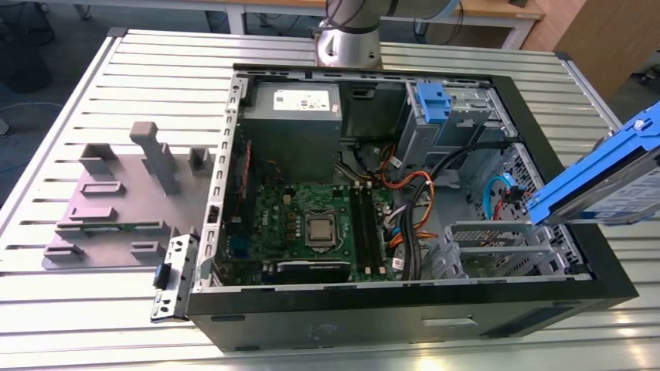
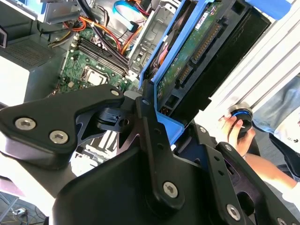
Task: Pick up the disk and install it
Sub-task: 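Pick up the disk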
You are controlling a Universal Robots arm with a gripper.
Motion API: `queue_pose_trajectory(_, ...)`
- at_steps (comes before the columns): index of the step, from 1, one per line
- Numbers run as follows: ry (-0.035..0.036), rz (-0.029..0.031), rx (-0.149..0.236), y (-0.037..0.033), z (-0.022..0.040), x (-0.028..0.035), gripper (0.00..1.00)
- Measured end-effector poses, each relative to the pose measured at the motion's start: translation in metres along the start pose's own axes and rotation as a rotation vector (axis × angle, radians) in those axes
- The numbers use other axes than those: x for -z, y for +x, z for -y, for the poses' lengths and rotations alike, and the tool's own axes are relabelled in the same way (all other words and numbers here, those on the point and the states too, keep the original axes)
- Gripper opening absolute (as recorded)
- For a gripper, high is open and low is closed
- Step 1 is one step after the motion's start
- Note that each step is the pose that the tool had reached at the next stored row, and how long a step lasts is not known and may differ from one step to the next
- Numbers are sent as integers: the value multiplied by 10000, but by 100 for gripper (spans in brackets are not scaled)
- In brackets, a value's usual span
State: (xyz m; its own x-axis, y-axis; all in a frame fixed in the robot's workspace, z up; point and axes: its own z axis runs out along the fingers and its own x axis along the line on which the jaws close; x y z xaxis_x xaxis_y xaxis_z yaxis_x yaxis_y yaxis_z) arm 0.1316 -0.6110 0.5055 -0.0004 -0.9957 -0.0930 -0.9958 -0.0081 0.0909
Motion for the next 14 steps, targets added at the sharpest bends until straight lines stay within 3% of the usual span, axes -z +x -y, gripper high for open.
queue_pose_trajectory(14, 0, -1, 0, 10, -52, -58, 37)
